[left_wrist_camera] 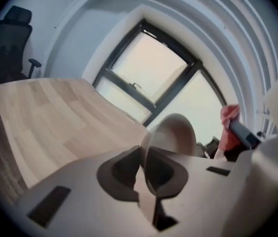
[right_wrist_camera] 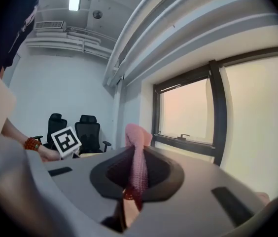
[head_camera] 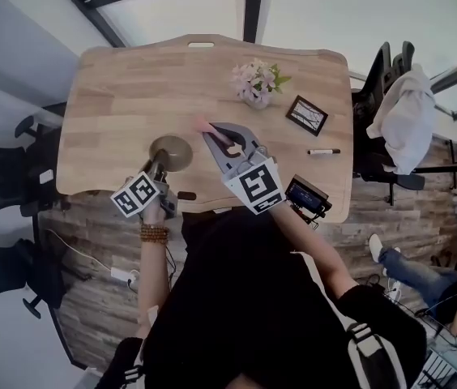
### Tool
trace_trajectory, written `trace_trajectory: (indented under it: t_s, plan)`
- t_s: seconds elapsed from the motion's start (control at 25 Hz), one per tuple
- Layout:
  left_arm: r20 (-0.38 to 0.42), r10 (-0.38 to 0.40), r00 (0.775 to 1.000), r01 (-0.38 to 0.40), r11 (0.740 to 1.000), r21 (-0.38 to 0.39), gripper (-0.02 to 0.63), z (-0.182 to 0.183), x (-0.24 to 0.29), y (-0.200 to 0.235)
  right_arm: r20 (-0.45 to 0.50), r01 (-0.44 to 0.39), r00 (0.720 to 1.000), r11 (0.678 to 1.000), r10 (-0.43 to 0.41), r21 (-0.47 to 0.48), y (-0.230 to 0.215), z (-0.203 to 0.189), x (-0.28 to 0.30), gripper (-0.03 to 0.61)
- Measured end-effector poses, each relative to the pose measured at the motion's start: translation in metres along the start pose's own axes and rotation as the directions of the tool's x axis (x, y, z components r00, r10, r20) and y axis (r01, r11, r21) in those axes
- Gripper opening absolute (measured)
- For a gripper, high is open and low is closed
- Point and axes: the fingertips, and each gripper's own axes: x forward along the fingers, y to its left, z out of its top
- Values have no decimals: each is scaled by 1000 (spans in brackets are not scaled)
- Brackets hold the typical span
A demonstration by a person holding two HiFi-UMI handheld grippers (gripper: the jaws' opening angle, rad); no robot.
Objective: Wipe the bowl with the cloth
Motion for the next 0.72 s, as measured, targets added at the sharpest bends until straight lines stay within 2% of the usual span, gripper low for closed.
trace_trajectory:
  t_s: [0.08,0.24,0.44,0.56,0.72]
  plan:
    - [-110,5,994,-5,1000,-1,17,-39,20,8,-20,20,1000,1000,-20,-6,-2,-5,-2,20]
    - [-241,-19,970,-9,993,-115,17,-97,66,17,-47,21,999,999,-22,-27,0,-16,-2,20]
    - [-393,91,915,-147,982,-115,18,-156,100,53,-62,-3,998,1000,2,-22,4,-23,-7,20]
    - [-446,106,889,-190,971,-148,18,-176,105,64,-100,-2,995,1000,2,0,2,-33,-7,21]
    - [-466,59,883,-178,960,-217,26,-192,110,58,-122,5,992,1000,-3,16,-2,-40,-9,21]
